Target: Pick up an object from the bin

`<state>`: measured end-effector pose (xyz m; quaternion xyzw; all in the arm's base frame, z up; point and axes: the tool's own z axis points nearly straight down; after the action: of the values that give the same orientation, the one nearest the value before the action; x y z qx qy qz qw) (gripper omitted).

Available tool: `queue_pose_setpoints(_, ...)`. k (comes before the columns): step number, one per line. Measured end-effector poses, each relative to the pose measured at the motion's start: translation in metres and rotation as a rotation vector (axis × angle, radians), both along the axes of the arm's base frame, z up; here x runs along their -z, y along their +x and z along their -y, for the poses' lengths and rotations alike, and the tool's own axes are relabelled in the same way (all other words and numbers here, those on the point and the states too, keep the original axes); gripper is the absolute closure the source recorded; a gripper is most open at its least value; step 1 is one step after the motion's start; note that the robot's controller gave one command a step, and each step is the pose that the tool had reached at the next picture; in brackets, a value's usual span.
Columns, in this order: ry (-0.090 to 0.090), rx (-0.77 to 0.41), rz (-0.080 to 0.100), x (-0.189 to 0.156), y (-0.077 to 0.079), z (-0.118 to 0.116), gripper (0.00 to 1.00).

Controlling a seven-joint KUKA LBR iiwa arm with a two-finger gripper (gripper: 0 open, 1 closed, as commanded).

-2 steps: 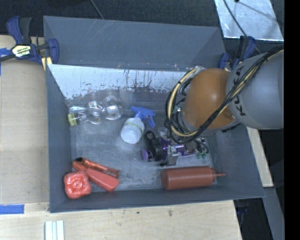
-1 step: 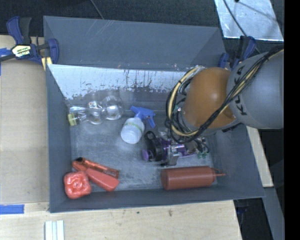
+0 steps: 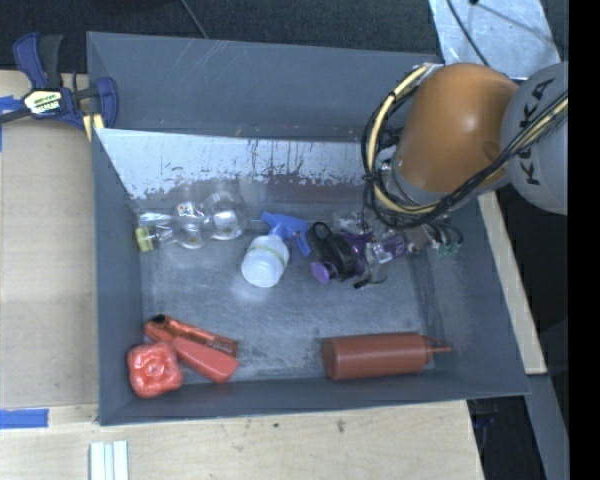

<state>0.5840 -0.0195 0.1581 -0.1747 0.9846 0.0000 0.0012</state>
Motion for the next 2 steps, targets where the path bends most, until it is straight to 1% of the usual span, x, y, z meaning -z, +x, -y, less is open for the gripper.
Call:
queue_pose_setpoints(1, 0.000, 0.000, 0.000, 0.000, 0.000, 0.000, 1.00)
queue_pose_setpoints(2, 0.000, 0.010, 0.000, -0.095, 0.028, -0.001, 1.00)
